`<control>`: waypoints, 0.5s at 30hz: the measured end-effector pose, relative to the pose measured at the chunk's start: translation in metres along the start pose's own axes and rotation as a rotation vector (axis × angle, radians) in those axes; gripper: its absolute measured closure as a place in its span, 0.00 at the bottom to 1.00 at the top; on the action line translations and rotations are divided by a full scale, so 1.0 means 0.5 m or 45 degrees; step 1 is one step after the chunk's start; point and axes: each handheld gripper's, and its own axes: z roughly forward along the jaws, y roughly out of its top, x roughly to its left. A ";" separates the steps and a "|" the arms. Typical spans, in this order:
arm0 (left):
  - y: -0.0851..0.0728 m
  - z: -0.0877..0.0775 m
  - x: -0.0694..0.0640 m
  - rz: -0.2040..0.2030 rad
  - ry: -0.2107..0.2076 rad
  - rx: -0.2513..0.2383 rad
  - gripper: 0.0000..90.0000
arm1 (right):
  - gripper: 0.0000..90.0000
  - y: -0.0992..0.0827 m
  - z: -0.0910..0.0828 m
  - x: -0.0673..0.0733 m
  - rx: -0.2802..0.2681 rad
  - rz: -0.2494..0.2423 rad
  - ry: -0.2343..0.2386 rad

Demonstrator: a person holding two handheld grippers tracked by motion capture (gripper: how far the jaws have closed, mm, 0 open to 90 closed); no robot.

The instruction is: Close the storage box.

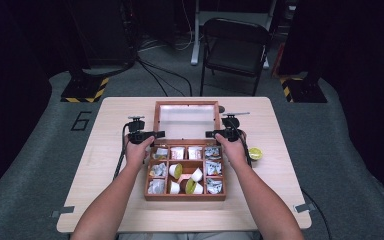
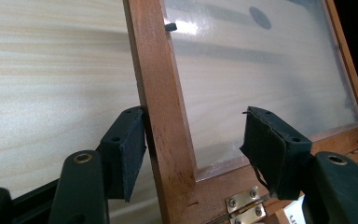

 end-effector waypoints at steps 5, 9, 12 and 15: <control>0.003 -0.009 -0.002 0.017 -0.016 -0.017 0.44 | 0.31 0.002 -0.010 0.004 -0.019 -0.026 0.003; 0.006 -0.016 -0.003 0.033 -0.029 -0.022 0.45 | 0.33 0.004 -0.017 0.006 -0.032 -0.042 0.011; 0.007 -0.020 -0.005 0.031 -0.034 -0.030 0.45 | 0.33 0.004 -0.022 0.008 -0.037 -0.052 0.012; 0.008 -0.023 -0.008 0.039 -0.036 -0.035 0.46 | 0.34 0.005 -0.026 0.008 -0.048 -0.066 0.014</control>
